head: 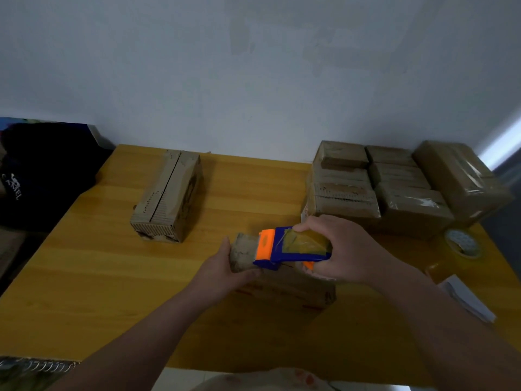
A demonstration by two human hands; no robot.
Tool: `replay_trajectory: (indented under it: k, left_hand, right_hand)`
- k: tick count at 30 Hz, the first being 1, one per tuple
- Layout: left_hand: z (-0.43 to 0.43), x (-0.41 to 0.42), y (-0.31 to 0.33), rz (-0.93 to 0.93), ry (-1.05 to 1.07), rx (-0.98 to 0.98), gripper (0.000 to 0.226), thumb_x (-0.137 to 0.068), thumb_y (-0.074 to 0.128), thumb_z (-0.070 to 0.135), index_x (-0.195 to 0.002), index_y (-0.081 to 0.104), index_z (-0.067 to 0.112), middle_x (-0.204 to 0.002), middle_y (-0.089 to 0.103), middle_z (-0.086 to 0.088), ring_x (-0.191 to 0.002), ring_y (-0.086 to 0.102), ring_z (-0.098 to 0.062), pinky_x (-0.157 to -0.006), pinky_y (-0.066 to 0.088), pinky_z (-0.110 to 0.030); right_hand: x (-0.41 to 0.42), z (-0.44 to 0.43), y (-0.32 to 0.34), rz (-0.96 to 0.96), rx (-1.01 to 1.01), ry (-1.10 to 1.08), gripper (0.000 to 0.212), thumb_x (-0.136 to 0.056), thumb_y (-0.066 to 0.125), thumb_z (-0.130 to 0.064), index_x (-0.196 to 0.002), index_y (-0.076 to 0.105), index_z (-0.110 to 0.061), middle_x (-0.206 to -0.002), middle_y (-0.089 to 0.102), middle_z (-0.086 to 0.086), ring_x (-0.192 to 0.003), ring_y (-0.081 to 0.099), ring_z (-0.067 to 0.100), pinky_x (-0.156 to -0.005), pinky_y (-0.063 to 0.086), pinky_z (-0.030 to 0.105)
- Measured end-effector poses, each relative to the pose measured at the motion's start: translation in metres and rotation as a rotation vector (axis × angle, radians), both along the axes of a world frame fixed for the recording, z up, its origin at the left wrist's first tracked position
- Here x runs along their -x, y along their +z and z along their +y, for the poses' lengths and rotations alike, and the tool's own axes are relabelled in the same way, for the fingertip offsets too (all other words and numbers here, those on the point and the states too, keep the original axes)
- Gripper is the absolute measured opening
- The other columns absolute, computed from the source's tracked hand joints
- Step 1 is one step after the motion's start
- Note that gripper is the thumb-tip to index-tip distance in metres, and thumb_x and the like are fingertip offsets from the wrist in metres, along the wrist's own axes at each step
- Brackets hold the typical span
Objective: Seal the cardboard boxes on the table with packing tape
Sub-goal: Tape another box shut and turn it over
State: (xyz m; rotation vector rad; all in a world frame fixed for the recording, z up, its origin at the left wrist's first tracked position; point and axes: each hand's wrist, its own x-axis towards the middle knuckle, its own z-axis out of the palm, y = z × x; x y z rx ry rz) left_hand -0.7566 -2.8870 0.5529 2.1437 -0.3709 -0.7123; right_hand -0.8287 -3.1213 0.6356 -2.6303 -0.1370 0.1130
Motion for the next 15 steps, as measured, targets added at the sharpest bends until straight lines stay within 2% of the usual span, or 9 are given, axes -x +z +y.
replay_trajectory:
  k: [1, 2, 3, 4, 7, 12, 15]
  left_hand:
    - [-0.001, -0.004, -0.002, -0.13, -0.075, -0.073, 0.121, -0.073, 0.072, 0.058, -0.152, -0.009, 0.013, -0.156, 0.023, 0.0, -0.138, 0.031, -0.014, -0.098, 0.036, -0.013]
    - [-0.003, -0.006, -0.002, -0.273, -0.159, -0.162, 0.128, -0.067, 0.064, 0.073, -0.151, -0.012, 0.014, -0.161, -0.001, 0.0, -0.147, 0.007, -0.014, -0.112, 0.024, -0.024]
    - [-0.005, -0.007, -0.003, -0.397, -0.245, -0.243, 0.13, -0.062, 0.049, 0.085, -0.151, -0.015, 0.016, -0.156, -0.019, 0.004, -0.145, -0.012, -0.012, -0.117, 0.011, -0.034]
    - [-0.008, -0.008, -0.002, -0.471, -0.328, -0.31, 0.128, -0.058, 0.033, 0.093, -0.15, -0.016, 0.018, -0.151, -0.027, 0.006, -0.141, -0.022, -0.01, -0.118, 0.003, -0.04]
    - [-0.013, -0.008, -0.004, -0.57, -0.432, -0.409, 0.125, -0.052, -0.003, 0.097, -0.151, -0.014, 0.02, -0.15, -0.027, 0.008, -0.139, -0.027, -0.01, -0.118, -0.001, -0.042]
    - [-0.014, -0.009, -0.007, -0.602, -0.439, -0.479, 0.125, -0.049, -0.013, 0.095, -0.149, -0.02, 0.022, -0.148, -0.03, 0.008, -0.139, -0.028, -0.012, -0.118, 0.001, -0.038]
    - [-0.015, -0.009, -0.005, -0.619, -0.456, -0.528, 0.125, -0.047, -0.019, 0.094, -0.148, -0.022, 0.02, -0.147, -0.032, 0.007, -0.138, -0.029, -0.013, -0.118, 0.001, -0.039]
  right_hand:
    - [0.0, 0.0, 0.0, 0.002, -0.002, -0.002, 0.062, -0.075, 0.079, -0.034, -0.13, 0.052, -0.032, -0.113, 0.051, -0.014, -0.098, 0.053, 0.004, -0.071, 0.044, 0.015]
    - [0.0, 0.0, 0.0, 0.005, -0.005, -0.005, 0.062, -0.075, 0.079, -0.033, -0.13, 0.051, -0.031, -0.113, 0.05, -0.015, -0.098, 0.052, 0.004, -0.071, 0.043, 0.014]
    - [0.0, 0.0, 0.001, 0.005, -0.01, -0.007, 0.062, -0.075, 0.079, -0.032, -0.13, 0.051, -0.031, -0.113, 0.049, -0.015, -0.1, 0.052, 0.004, -0.071, 0.042, 0.014]
    - [0.0, -0.001, 0.002, 0.007, -0.015, -0.008, 0.062, -0.075, 0.079, -0.031, -0.131, 0.051, -0.031, -0.113, 0.048, -0.015, -0.101, 0.051, 0.005, -0.072, 0.042, 0.014]
    - [0.002, 0.0, 0.005, 0.032, -0.04, -0.001, 0.062, -0.076, 0.078, -0.028, -0.132, 0.051, -0.03, -0.115, 0.047, -0.015, -0.107, 0.051, 0.006, -0.075, 0.045, 0.018]
    - [0.007, -0.01, 0.01, 0.107, -0.111, -0.008, 0.067, -0.074, 0.082, -0.034, -0.132, 0.049, -0.033, -0.125, 0.051, -0.009, -0.108, 0.055, 0.007, -0.083, 0.054, 0.031]
    - [0.019, -0.032, 0.015, 0.194, -0.082, -0.037, 0.066, -0.072, 0.078, -0.034, -0.129, 0.046, -0.039, -0.126, 0.049, -0.006, -0.098, 0.061, 0.013, -0.077, 0.058, 0.035]
